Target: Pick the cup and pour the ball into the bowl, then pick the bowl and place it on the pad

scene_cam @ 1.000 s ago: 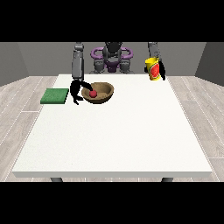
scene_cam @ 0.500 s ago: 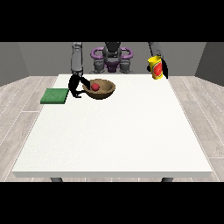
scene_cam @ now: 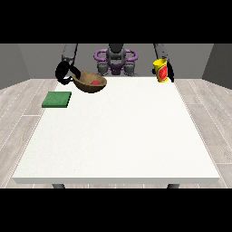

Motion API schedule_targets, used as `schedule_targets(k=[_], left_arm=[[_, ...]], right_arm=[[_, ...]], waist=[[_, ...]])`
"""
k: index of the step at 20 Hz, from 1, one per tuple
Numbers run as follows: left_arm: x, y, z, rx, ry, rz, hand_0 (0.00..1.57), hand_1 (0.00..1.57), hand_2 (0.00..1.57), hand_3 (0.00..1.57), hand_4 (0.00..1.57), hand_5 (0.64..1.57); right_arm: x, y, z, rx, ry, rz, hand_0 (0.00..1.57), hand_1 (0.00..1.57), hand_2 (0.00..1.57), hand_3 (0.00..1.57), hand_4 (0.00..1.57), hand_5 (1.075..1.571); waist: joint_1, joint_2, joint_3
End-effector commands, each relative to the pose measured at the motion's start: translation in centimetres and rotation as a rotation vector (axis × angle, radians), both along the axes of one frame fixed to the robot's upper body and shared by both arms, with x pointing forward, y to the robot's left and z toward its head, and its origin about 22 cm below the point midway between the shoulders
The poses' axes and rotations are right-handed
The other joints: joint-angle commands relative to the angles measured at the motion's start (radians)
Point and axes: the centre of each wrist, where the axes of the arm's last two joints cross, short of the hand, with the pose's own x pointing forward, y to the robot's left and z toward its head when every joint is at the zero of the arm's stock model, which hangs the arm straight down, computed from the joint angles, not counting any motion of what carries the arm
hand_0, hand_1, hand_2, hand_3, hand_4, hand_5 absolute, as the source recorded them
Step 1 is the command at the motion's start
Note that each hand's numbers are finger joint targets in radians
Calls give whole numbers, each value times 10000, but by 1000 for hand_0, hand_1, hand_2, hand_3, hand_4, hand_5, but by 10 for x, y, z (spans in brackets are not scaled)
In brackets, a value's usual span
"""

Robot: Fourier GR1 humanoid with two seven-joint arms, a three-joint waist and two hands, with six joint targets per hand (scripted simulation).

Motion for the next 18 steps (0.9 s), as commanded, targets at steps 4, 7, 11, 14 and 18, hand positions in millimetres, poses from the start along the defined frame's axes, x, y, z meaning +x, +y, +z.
schedule_targets(k=[4, 7, 11, 14, 18], left_arm=[[7, -6, -2, -53, -270, 30, 0, 0, 0, 0, 972, 1398], [-9, -34, -21, -28, -631, -52, 0, 0, 0, 0, 981, 1405], [0, -29, -10, 168, -2040, -357, 0, 0, 0, 0, 993, 1429], [30, -36, 28, 345, -3167, -737, 0, 0, 0, 0, 1016, 1426], [31, -46, 47, 506, -3604, -1069, 0, 0, 0, 0, 1021, 1443]], right_arm=[[-3, -54, 30, -369, -18, 70, 1571, 1571, 1571, 332, 918, 1541], [-22, -93, 24, -930, -221, -112, 1571, 1571, 1571, 345, 929, 1548], [-37, -147, 44, -1472, -1455, -282, 1571, 1571, 1571, 0, 1001, 1566], [-46, -186, 63, -1377, -2260, -829, 1571, 1571, 1571, 0, 1026, 1569], [-63, -206, 53, -2707, -2453, -1206, 1571, 1571, 1571, 0, 1152, 1570]], waist=[[-128, 501, 8], [4, 849, 13], [347, 2328, 20], [545, 3272, 27], [1053, 3737, 36]])
